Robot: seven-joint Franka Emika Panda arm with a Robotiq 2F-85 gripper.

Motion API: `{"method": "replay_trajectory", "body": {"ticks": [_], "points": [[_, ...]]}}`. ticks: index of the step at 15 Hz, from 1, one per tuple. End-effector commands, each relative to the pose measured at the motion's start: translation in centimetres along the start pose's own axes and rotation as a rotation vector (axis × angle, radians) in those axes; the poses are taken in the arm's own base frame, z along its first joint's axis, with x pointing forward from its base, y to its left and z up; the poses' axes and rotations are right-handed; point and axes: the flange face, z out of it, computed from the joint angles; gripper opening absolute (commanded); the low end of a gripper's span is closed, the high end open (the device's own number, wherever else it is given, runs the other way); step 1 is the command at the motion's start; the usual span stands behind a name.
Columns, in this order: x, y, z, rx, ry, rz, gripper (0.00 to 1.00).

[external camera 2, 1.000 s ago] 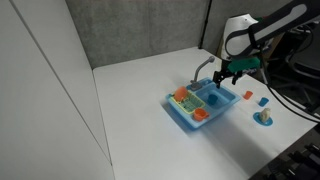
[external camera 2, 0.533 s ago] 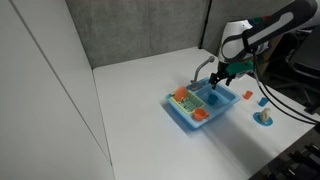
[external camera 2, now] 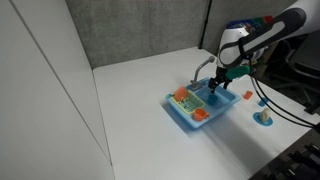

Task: Remove blue cup from the sink and put it in the orange cup in front of the the dish drying rack

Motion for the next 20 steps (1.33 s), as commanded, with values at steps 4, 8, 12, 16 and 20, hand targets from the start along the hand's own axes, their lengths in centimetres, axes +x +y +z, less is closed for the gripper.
{"method": "replay_trajectory", "body": {"ticks": [4,8,12,16,20], "points": [[1.1,-0.6,1.8,0.006,0.062,-0.018,1.00],[1.3,-1.0,2.9,0.012,0.083,-0.020,1.00],[1.4,-1.1,4.1,0.012,0.092,-0.024,1.00],[1.4,-1.2,5.0,0.008,0.094,-0.022,1.00],[1.6,-1.3,6.0,0.004,0.086,-0.021,1.00]]}}
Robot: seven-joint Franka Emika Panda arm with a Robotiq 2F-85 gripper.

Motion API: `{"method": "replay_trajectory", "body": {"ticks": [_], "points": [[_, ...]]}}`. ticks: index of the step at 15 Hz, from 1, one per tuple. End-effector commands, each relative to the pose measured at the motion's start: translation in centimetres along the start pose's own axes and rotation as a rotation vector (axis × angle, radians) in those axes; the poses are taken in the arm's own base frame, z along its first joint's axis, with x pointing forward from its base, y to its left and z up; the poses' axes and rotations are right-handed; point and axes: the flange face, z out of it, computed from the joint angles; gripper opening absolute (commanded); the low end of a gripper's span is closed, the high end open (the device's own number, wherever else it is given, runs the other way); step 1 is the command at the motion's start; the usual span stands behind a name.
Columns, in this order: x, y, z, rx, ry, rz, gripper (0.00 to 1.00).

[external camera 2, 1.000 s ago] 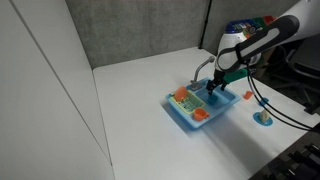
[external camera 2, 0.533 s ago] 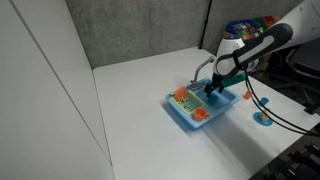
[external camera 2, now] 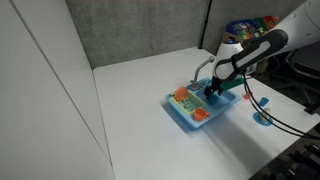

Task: Remove blue cup from the sink and put it in the orange cup in front of the the dish drying rack

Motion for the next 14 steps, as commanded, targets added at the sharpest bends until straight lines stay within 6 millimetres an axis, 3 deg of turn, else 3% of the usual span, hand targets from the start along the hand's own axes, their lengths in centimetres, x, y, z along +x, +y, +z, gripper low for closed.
{"method": "replay_trajectory", "body": {"ticks": [1,2,4,8,11,14], "points": [[0.9,-0.1,0.6,-0.004,0.007,-0.004,1.00],[1.0,-0.1,0.8,-0.005,0.005,-0.004,1.00],[1.1,-0.1,0.9,-0.005,0.002,0.000,0.74],[1.2,0.0,0.2,-0.008,-0.001,0.009,0.40],[1.4,0.1,-1.1,-0.016,0.001,0.026,0.32],[1.8,0.2,-2.5,-0.028,0.000,0.050,0.32]]}}
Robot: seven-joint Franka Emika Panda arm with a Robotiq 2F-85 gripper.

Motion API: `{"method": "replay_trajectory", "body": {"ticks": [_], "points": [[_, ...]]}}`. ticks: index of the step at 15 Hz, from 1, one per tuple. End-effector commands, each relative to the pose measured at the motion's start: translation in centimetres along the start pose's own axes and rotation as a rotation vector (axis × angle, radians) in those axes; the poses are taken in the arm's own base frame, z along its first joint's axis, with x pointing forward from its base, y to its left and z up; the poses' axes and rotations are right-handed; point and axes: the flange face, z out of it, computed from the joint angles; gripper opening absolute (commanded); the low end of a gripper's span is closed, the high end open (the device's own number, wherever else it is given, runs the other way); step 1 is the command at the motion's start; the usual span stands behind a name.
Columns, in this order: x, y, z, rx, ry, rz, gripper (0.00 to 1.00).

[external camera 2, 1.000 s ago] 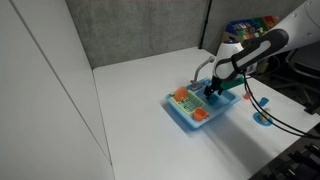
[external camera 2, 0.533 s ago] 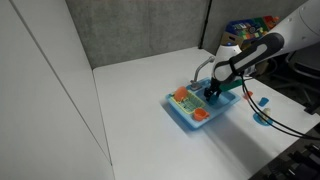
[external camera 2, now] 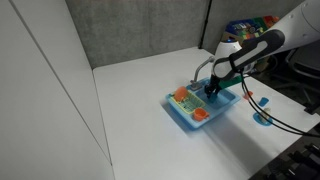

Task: Remove blue cup from the sink and put it in the orange cup in front of the the dish drying rack

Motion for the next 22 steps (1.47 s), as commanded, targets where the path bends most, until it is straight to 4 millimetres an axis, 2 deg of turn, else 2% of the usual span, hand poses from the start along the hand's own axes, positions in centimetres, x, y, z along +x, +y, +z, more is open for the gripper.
{"method": "replay_trajectory", "body": {"ticks": [1,12,17,22], "points": [[0.6,0.0,-2.6,-0.021,-0.013,0.041,0.32],[-0.2,0.0,-8.9,-0.050,-0.057,0.068,0.32],[-1.9,0.0,-11.9,-0.064,-0.077,0.054,0.32],[-4.7,-0.8,-14.6,-0.097,-0.074,0.028,0.32]]}}
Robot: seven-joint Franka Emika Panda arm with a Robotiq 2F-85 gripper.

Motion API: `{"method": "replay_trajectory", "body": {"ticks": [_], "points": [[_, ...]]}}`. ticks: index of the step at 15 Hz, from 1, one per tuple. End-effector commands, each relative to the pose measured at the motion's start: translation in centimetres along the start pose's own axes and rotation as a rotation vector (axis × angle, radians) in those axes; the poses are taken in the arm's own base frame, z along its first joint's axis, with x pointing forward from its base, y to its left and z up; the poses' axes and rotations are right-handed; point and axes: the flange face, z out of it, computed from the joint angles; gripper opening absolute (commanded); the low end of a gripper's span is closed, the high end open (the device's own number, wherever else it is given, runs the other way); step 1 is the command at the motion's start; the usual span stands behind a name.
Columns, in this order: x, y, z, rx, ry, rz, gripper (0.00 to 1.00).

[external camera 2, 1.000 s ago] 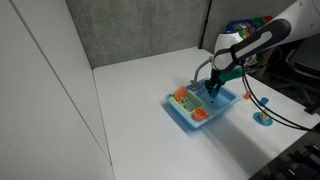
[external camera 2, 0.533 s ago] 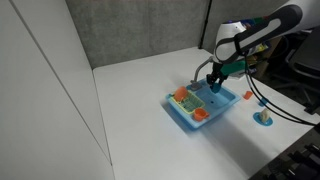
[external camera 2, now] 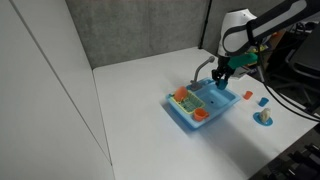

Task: Remove blue cup from the sink and put it in the orange cup in front of the the dish drying rack

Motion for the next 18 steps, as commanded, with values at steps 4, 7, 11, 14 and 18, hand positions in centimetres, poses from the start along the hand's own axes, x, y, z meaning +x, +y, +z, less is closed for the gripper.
{"method": "replay_trajectory", "body": {"ticks": [4,7,11,14,18], "points": [[-4.7,-1.5,-3.2,-0.045,-0.021,-0.026,0.32],[-6.2,-3.0,-3.7,-0.042,-0.046,-0.061,0.32],[-7.9,-5.5,-4.0,-0.040,-0.058,-0.110,0.32],[-9.2,-7.2,-4.0,-0.038,-0.059,-0.148,0.32],[-10.4,-8.0,-3.9,-0.020,-0.082,-0.172,0.32]]}}
